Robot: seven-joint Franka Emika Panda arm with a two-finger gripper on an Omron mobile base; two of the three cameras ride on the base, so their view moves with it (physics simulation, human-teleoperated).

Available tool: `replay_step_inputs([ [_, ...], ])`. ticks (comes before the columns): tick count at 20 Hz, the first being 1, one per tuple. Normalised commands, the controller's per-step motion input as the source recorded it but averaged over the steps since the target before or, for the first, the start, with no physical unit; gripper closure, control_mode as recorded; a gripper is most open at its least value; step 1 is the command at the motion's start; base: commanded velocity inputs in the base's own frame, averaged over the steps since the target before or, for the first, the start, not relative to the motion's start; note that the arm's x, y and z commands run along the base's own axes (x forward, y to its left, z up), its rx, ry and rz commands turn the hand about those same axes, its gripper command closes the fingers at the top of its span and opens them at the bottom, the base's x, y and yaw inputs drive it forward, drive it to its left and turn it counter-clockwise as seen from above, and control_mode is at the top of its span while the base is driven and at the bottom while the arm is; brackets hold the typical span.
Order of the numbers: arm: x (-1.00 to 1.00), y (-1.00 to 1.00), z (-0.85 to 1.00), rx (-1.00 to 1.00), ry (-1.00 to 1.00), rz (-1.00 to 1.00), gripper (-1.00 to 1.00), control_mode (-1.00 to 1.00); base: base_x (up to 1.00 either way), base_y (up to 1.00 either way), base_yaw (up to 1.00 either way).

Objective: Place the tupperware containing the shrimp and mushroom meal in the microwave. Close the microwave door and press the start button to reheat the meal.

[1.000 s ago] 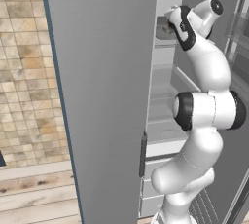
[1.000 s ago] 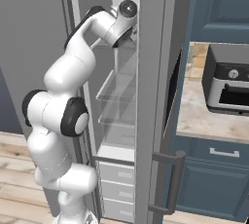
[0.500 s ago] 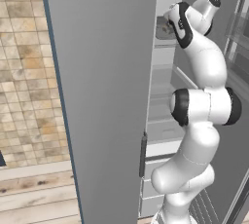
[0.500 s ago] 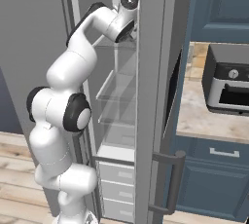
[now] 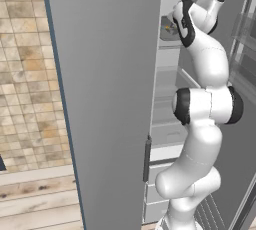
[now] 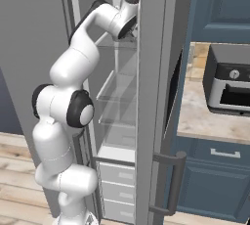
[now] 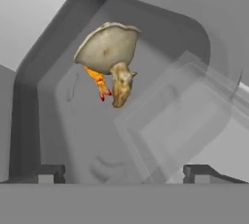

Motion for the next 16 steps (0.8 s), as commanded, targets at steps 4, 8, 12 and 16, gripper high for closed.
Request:
replay_step_inputs([
  [4,0.08,0.00,-0.37,0.00,0.02,-0.02,1.00,-1.00,0.00,0.00,0.00],
  [8,0.01,0.00,-0.22,0.00,0.00,-0.01,1.00,-1.00,0.00,0.00,0.00],
  [12,0.00,0.00,-0.01,0.00,0.00,0.00,1.00,-1.00,0.00,0.00,0.00],
  [16,0.00,0.00,0.00,0.00,0.00,0.00,1.00,-1.00,0.00,0.00,0.00],
])
